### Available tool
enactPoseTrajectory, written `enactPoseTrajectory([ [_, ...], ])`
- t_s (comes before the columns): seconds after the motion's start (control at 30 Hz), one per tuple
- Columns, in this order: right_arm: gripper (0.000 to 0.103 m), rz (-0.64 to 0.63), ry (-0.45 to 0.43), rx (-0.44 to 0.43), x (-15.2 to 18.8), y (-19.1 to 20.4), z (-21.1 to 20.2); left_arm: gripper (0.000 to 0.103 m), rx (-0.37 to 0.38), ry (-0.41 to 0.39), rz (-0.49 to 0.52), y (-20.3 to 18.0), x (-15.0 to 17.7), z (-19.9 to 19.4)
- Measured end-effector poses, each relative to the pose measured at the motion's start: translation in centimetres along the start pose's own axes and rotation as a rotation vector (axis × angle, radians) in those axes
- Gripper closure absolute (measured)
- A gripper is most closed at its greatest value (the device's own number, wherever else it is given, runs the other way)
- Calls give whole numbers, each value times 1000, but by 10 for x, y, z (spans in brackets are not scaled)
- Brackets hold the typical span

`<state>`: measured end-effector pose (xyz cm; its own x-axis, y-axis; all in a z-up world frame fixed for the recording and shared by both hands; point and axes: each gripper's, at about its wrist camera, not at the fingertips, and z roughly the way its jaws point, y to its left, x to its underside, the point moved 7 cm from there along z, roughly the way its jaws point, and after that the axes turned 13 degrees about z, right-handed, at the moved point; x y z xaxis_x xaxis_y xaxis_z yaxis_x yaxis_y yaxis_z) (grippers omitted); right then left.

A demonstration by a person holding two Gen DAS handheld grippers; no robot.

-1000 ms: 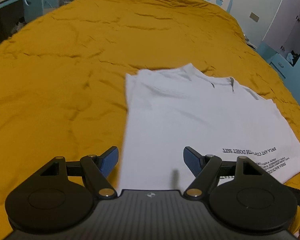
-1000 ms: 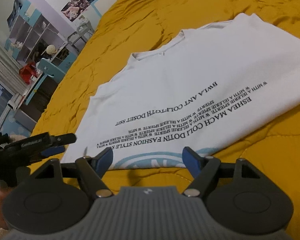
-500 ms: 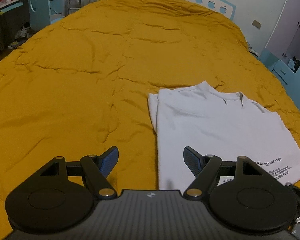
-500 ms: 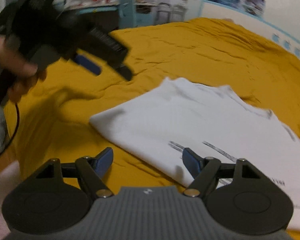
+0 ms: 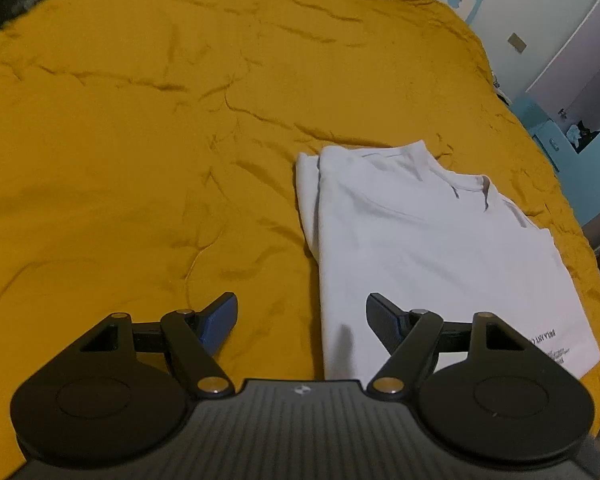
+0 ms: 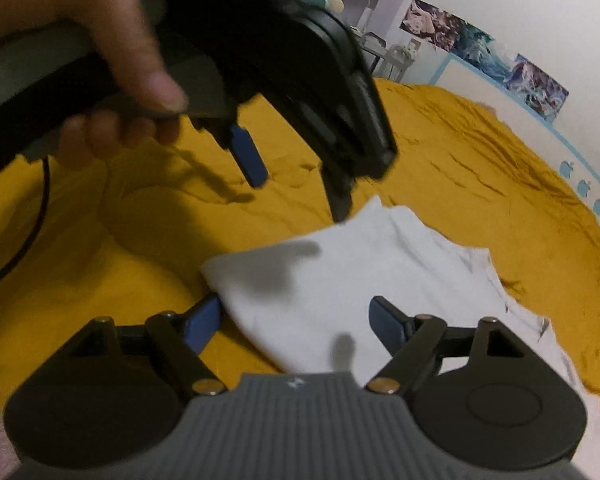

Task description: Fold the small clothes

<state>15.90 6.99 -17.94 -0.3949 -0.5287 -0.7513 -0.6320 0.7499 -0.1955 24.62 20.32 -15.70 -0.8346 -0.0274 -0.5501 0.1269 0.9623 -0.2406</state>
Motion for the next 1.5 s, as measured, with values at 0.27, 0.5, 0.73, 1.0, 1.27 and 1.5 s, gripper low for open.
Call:
enactPoseTrajectory([
  [0.27,27,-2,-19,19,-6,7,9,18,93,37,-48,9,-23,48],
  [0.5,33,-21,-32,-3,-7,13,12,17,157,59,-56,4,-53,91],
  [0.73,35,-39,-55,-4,-7,19,14,2,268,53,-122,2,-80,128],
  [1.0,75,-55,-57,-42,-3,35,5,27,263,14,-76,-4,-82,129],
  [1.27,87,38,-31,-88,-1,28,2,72,341,-8,-190,12,-84,119],
  [1.5,92,238,-1,-186,-3,2,-3,81,327,-20,-243,9,-89,113],
])
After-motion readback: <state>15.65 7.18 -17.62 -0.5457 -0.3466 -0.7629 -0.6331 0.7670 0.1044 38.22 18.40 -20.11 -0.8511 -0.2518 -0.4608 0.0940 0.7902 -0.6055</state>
